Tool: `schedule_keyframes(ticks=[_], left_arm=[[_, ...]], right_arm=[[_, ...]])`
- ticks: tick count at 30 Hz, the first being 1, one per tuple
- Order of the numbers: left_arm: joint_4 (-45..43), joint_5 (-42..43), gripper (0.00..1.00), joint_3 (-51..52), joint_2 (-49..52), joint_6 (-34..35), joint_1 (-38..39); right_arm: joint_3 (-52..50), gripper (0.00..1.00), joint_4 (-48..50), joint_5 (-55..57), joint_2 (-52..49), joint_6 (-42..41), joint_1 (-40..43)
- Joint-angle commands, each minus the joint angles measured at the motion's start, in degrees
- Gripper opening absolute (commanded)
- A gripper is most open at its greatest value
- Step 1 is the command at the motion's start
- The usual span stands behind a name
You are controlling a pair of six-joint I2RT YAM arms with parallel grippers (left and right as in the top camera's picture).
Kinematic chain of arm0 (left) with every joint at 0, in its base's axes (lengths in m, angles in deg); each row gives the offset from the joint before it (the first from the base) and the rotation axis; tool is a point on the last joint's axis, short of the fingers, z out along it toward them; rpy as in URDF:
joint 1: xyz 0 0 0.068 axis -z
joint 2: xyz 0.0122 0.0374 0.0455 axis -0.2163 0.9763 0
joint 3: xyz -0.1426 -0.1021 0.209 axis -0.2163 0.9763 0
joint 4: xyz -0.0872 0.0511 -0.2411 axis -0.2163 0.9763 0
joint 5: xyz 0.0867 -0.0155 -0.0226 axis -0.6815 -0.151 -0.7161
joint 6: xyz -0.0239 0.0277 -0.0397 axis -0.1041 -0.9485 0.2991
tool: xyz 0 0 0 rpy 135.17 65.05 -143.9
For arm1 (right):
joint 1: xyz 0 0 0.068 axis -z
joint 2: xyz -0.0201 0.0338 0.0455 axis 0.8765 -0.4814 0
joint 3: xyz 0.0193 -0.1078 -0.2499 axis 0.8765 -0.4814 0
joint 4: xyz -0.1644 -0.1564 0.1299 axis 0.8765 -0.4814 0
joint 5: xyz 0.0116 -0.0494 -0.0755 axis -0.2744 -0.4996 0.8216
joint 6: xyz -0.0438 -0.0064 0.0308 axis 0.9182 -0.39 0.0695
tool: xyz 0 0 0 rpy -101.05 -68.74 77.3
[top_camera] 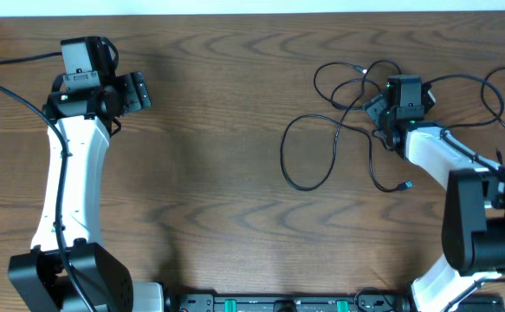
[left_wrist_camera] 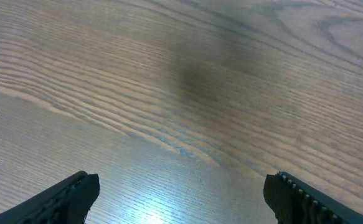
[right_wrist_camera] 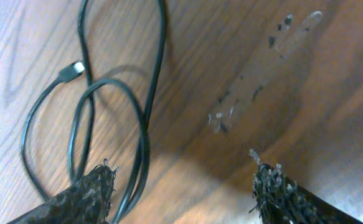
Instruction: Untangle cables
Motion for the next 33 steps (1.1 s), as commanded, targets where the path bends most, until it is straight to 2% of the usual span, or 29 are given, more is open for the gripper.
schedule_keyframes(ticks=[1, 7, 10, 13, 14, 15, 17, 18, 21, 26, 30, 33], left_arm=[[0.2, -0.3, 0.90, 0.2, -0.8, 0.3, -0.2], [0.2, -0.3, 0.90, 0.2, -0.8, 0.3, -0.2], [0.2, -0.3, 0.90, 0.2, -0.8, 0.3, -0.2], [0.2, -0.3, 0.90, 0.2, -0.8, 0.3, -0.2], [0.2, -0.3, 0.90, 0.2, -0.8, 0.3, -0.2], [0.2, -0.3, 0.90, 0.2, -0.8, 0.3, -0.2], [0.2, -0.3, 0.90, 0.2, -0.8, 0.3, -0.2], [0.2, -0.3, 0.90, 0.2, -0.8, 0.3, -0.2], [0.2, -0.3, 0.90, 0.2, -0.8, 0.3, -0.2], [0.2, -0.3, 0.90, 0.2, -0.8, 0.3, -0.2], [0.2, -0.3, 0.90, 0.2, -0.8, 0.3, -0.2], [0.2, -0.3, 0.90, 0.2, -0.8, 0.3, -0.2]], right_arm=[[-0.3, 0.69, 4.7, -1.9, -4.9, -0.6, 1.2], [-0.3, 0.66, 12.8, -3.3, -11.6, -2.1, 1.6], [-0.3, 0.62, 16.3, -3.4, -13.0, -2.0, 1.6], [-0.3, 0.63, 18.6, -3.1, -13.0, -1.7, 1.6], [-0.3, 0.59, 20.2, -3.1, -13.0, -1.1, 1.6], [-0.3, 0.55, 20.5, -3.1, -13.0, -0.7, 1.6], [-0.3, 0.14, 20.9, -3.1, -13.0, 0.1, 1.6], [-0.3, 0.02, 20.9, -3.1, -13.0, 1.5, 1.7], [-0.3, 0.01, 19.9, -10.0, -11.5, 8.9, 3.6], [-0.3, 0.01, 12.8, -16.7, -3.5, 11.3, 6.7], [-0.3, 0.01, 1.9, -16.2, 13.2, 19.9, 7.6], [-0.3, 0.01, -3.8, -17.1, 25.0, 21.8, 7.4]])
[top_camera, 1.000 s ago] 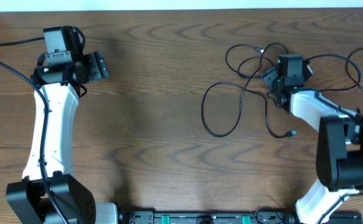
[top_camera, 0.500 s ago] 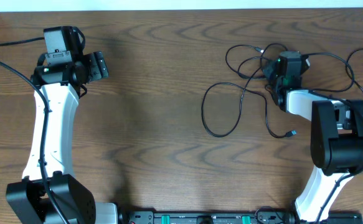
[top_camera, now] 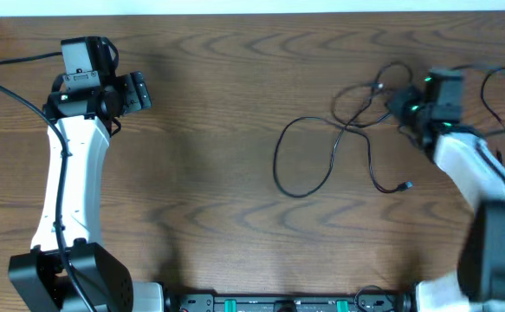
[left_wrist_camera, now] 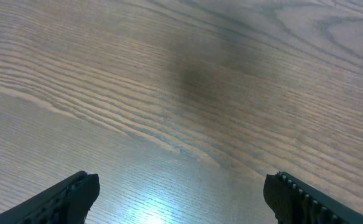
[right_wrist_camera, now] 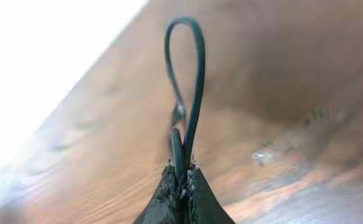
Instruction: Untangle cables
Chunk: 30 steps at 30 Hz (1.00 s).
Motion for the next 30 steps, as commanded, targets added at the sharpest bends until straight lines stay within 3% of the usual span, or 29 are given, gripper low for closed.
schedule_keyframes(ticks=[1, 4, 8, 16, 30], left_arm=[[0.2, -0.3, 0.90, 0.2, -0.8, 0.3, -0.2], [0.2, -0.3, 0.90, 0.2, -0.8, 0.3, -0.2], [0.2, -0.3, 0.90, 0.2, -0.8, 0.3, -0.2], [0.2, -0.3, 0.90, 0.2, -0.8, 0.3, -0.2], [-0.2, -0.3, 0.90, 0.2, -0.8, 0.3, -0.2]], right_arm=[[0.5, 0.01, -4.8, -2.9, 15.4, 5.5, -0.2], [0.5, 0.01, -7.3, -8.9, 24.8, 5.7, -0.2], [0.5, 0.01, -6.6, -18.4, 29.4, 6.9, -0.2], [0.5, 0.01, -4.5, -41.7, 29.8, 22.8, -0.2], [0.5, 0.01, -5.7, -49.6, 29.7, 25.8, -0.2]])
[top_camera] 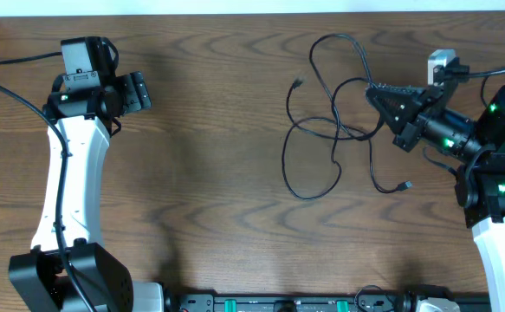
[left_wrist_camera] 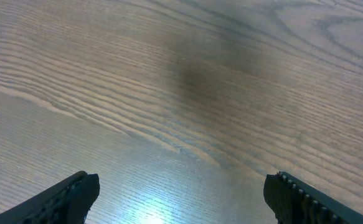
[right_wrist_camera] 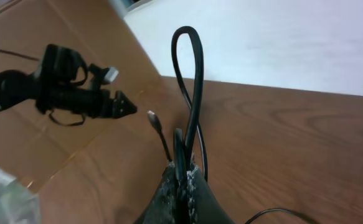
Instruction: Untangle cables
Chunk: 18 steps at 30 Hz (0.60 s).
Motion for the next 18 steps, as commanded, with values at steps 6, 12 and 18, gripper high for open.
schedule_keyframes(ticks=[6, 12, 18], left_arm=[[0.4, 0.7, 0.90, 0.1, -0.8, 1.6, -0.1], [7.5, 30.6, 0.98, 0.4, -0.7, -7.1, 1.8], [9.1, 34.6, 0.98, 0.4, -0.7, -19.3, 9.8]], right_arm=[[0.2, 0.01, -3.2, -3.2, 0.0, 2.7, 0.0], [0.2, 0.01, -3.7, -2.1, -0.3, 3.9, 0.0], [0.2, 0.01, -5.0, -2.0, -3.1, 3.9, 0.0]])
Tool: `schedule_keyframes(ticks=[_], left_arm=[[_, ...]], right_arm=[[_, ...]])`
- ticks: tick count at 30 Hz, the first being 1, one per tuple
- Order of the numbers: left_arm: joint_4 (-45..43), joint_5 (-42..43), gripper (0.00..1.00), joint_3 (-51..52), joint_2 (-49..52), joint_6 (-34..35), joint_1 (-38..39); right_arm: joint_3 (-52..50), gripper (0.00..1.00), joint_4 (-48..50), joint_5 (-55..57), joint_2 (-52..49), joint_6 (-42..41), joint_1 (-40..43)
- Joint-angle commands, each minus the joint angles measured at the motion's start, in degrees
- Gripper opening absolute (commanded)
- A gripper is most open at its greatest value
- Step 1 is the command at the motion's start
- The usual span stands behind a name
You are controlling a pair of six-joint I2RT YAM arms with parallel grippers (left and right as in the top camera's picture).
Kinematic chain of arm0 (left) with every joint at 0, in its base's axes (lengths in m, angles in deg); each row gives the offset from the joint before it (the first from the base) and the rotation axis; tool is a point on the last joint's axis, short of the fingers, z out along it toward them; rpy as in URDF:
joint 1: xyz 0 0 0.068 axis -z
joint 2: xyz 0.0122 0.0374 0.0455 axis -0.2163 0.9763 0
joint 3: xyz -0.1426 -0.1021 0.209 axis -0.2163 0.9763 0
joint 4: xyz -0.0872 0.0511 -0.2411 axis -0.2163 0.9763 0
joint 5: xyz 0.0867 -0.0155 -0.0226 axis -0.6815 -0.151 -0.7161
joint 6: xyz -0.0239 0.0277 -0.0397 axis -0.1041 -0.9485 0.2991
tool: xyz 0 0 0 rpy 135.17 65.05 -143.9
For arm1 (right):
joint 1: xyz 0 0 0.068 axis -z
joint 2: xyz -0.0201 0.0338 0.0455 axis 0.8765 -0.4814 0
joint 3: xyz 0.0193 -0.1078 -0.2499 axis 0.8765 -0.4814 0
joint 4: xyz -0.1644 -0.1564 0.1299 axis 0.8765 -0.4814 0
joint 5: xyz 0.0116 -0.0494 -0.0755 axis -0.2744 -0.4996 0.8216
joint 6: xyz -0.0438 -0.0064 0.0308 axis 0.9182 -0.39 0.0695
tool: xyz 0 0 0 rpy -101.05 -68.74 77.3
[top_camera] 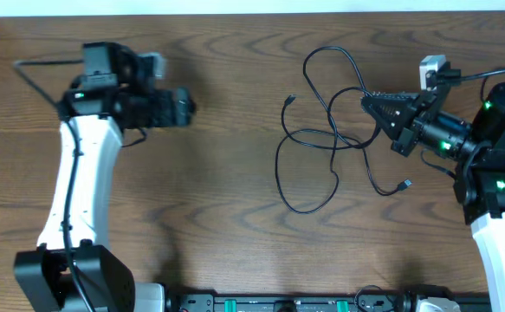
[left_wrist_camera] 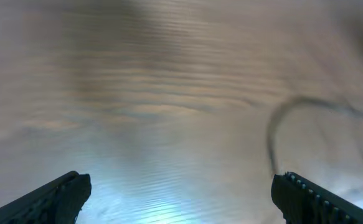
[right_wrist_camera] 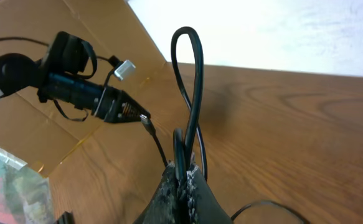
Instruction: Untangle cables
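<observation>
Thin black cables (top_camera: pixel 321 113) lie tangled at the right of the wooden table (top_camera: pixel 226 217), with a wide loop (top_camera: pixel 308 186) reaching toward the front and a plug end (top_camera: pixel 406 184) near the right arm. My right gripper (top_camera: pixel 369 102) is raised and shut on a bent strand of cable (right_wrist_camera: pixel 190 93) that stands up from its jaws (right_wrist_camera: pixel 182 171). My left gripper (top_camera: pixel 187 106) is open over bare wood left of the tangle. In its blurred wrist view its fingers (left_wrist_camera: pixel 56 196) are wide apart with nothing between them, and a cable curve (left_wrist_camera: pixel 274 124) shows to the right.
The left arm (right_wrist_camera: pixel 75 87) shows across the table in the right wrist view. A second black cable (top_camera: pixel 503 91) runs behind the right arm at the table's far right. The table's back edge (top_camera: pixel 235 14) meets a white wall.
My left arm has moved right toward the tangle, and a cable curve now shows in its blurred wrist view. The right gripper still holds its strand; the loops sit slightly further left.
First my right gripper was open, low over the cables at the back right. Then it was shut on a bent strand. Later it was raised with the strand, the tangle drawn out below it. The left arm stayed at the far left until now.
</observation>
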Motion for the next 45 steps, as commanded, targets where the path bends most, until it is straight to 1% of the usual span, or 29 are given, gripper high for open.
schedule_keyframes(ticks=[1, 6, 10, 12, 13, 16, 17, 20, 21, 23, 27, 29, 37, 38, 40, 41, 43, 45], left_arm=[[0.1, 6.3, 0.98, 0.3, -0.7, -9.9, 5.7], [-0.8, 6.3, 0.98, 0.3, -0.7, -10.2, 11.6], [-0.1, 7.1, 0.98, 0.3, -0.7, -9.5, 12.8], [0.3, 9.5, 0.98, 0.3, -0.7, -9.5, 12.9], [0.6, 12.9, 0.98, 0.3, -0.7, -9.5, 13.0], [1.0, 17.6, 0.98, 0.3, -0.7, -9.5, 13.4], [1.4, 19.3, 0.98, 0.3, -0.7, -9.5, 14.1], [1.8, 19.8, 0.98, 0.3, -0.7, -8.9, 16.4], [1.5, 19.8, 0.98, 0.3, -0.7, -8.8, 17.6], [0.7, 19.2, 0.98, 0.3, -0.7, -7.6, 19.1], [-2.9, 13.7, 0.98, 0.3, -0.7, -0.6, 22.0], [-5.3, 13.3, 0.98, 0.3, -0.7, 1.6, 23.4], [-11.9, 13.2, 0.98, 0.3, -0.7, 2.4, 31.0], [-12.5, 12.4, 0.98, 0.3, -0.7, 3.4, 31.7], [-13.8, 6.3, 0.98, 0.3, -0.7, 10.2, 32.7], [-14.3, 4.5, 0.98, 0.3, -0.7, 12.5, 33.0], [-16.2, 4.5, 0.98, 0.3, -0.7, 13.0, 33.7], [-17.9, 4.4, 0.98, 0.3, -0.7, 13.0, 34.6]], right_arm=[[0.3, 0.01, -1.0, 0.0, -2.2, 0.8, 0.0], [0.3, 0.01, -1.5, 2.9, -5.2, -1.6, 0.0], [0.3, 0.01, -0.7, 4.5, -5.4, -1.5, 0.0], [0.3, 0.01, -0.7, 5.4, -5.4, -1.5, 0.0], [0.3, 0.01, -0.7, 5.6, -5.4, -1.5, 0.0], [0.3, 0.01, -0.3, 6.6, -5.4, -1.8, 0.0], [0.3, 0.01, -0.3, 8.9, -5.4, -3.3, 0.0], [0.3, 0.01, 1.0, 13.6, -5.4, -9.9, 0.0], [0.3, 0.01, 3.6, 14.0, -5.4, -13.5, 0.0], [0.3, 0.01, 6.9, 13.9, -5.4, -17.2, 0.0], [0.3, 0.01, 14.4, 13.9, -5.4, -28.1, 0.0], [0.3, 0.01, 15.8, 14.0, -5.4, -31.9, 0.0], [0.3, 0.01, 17.7, 18.7, -5.4, -41.4, -0.9], [0.3, 0.01, 18.7, 18.7, -5.4, -42.3, -1.1], [0.3, 0.01, 21.1, 18.7, -5.4, -44.7, -1.5], [0.3, 0.01, 21.7, 18.8, -5.4, -45.9, -1.5], [0.3, 0.01, 22.3, 18.8, -5.4, -48.5, -1.5], [0.3, 0.01, 23.1, 18.8, -5.4, -49.5, -1.5]])
